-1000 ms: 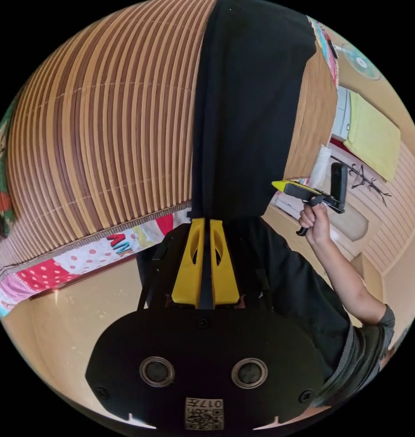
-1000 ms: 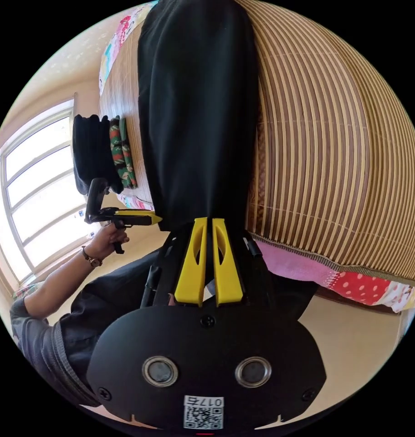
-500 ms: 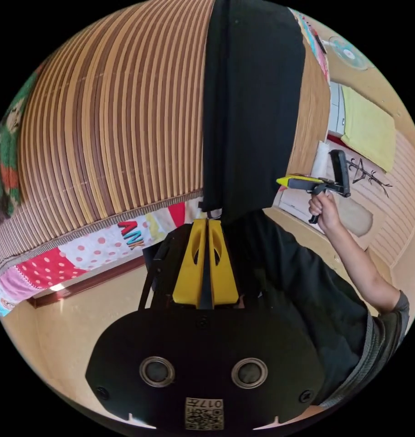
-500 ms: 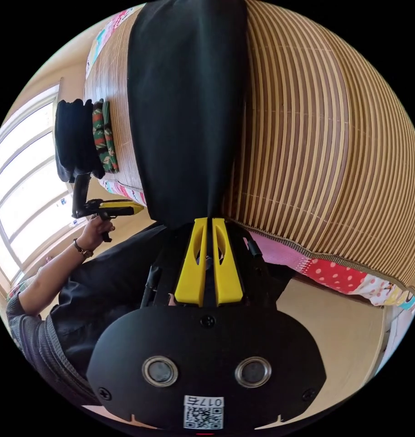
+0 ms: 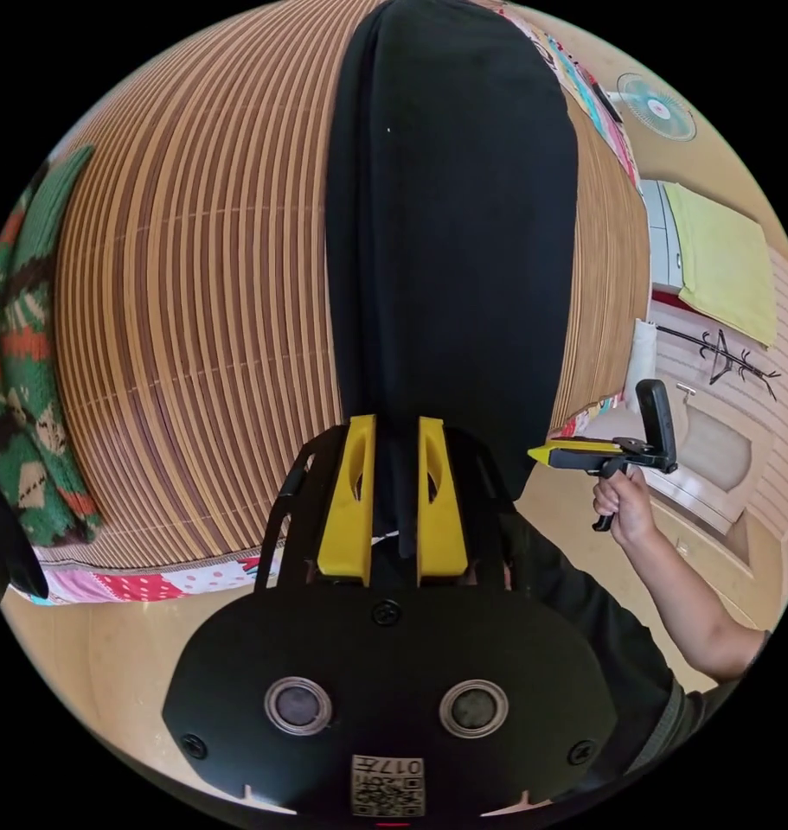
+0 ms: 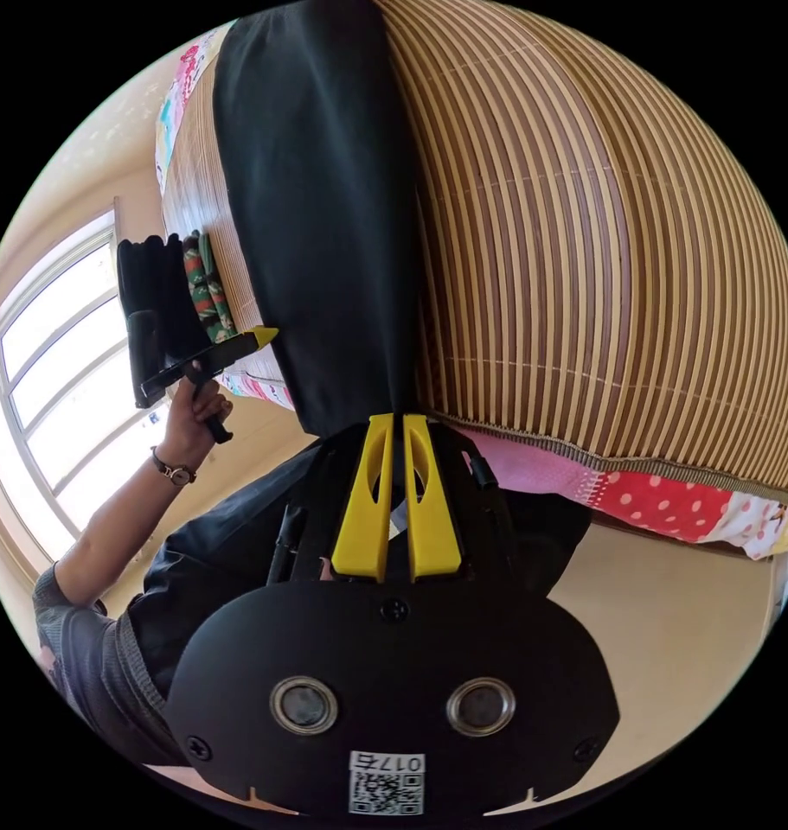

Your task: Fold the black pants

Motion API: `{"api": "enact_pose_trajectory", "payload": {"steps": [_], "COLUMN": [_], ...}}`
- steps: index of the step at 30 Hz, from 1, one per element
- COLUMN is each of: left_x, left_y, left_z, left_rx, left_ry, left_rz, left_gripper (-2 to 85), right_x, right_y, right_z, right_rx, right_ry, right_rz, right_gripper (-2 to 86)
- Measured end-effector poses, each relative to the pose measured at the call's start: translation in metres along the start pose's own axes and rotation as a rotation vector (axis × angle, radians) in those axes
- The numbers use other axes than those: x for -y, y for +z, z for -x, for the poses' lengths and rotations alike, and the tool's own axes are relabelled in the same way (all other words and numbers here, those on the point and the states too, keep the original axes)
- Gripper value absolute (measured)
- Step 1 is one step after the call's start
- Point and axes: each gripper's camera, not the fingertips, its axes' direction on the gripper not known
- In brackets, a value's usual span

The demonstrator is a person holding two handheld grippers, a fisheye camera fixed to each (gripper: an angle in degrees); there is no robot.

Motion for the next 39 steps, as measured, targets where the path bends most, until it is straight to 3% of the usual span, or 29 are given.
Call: {"api": "enact_pose_trajectory", "payload": {"steps": [5, 9, 16, 23, 28, 32, 39], "left_x": [-0.009, -0.020, -0.030, 0.003, 0.014, 0.030, 0.080], "left_y": [-0.005, -0.026, -0.037, -0.019, -0.037, -0.053, -0.061], "left_z": [-0.021, -0.022, -0.007, -0.007, -0.004, 0.016, 0.021], "left_rx": [-0.042, -0.160, -0.152, -0.126, -0.158, -0.307, -0.353], "left_ry": [0.080, 0.119, 0.082, -0.008, -0.019, -0.095, -0.121], "left_rz": [-0.009, -0.064, -0.112, -0.018, -0.080, -0.181, -0.226], "left_gripper": [0.7, -0.3, -0.5, 1.1, 6.9, 12.3, 12.5], "right_x": [-0.010, -0.020, -0.018, 0.009, 0.015, 0.009, 0.045], "right_y": [-0.004, -0.005, 0.014, 0.030, 0.024, -0.001, -0.055], "right_z": [-0.003, -0.007, -0.028, -0.025, -0.010, -0.011, -0.074], "right_rx": [0.053, 0.168, 0.179, 0.029, -0.078, -0.109, 0.193], "right_ry": [-0.029, -0.075, -0.012, 0.023, -0.103, -0.167, -0.045], "right_rz": [-0.032, -0.064, -0.092, 0.015, 0.082, -0.049, -0.285], "right_gripper": [2.2, 2.2, 1.8, 1.8, 2.5, 4.0, 12.4]}}
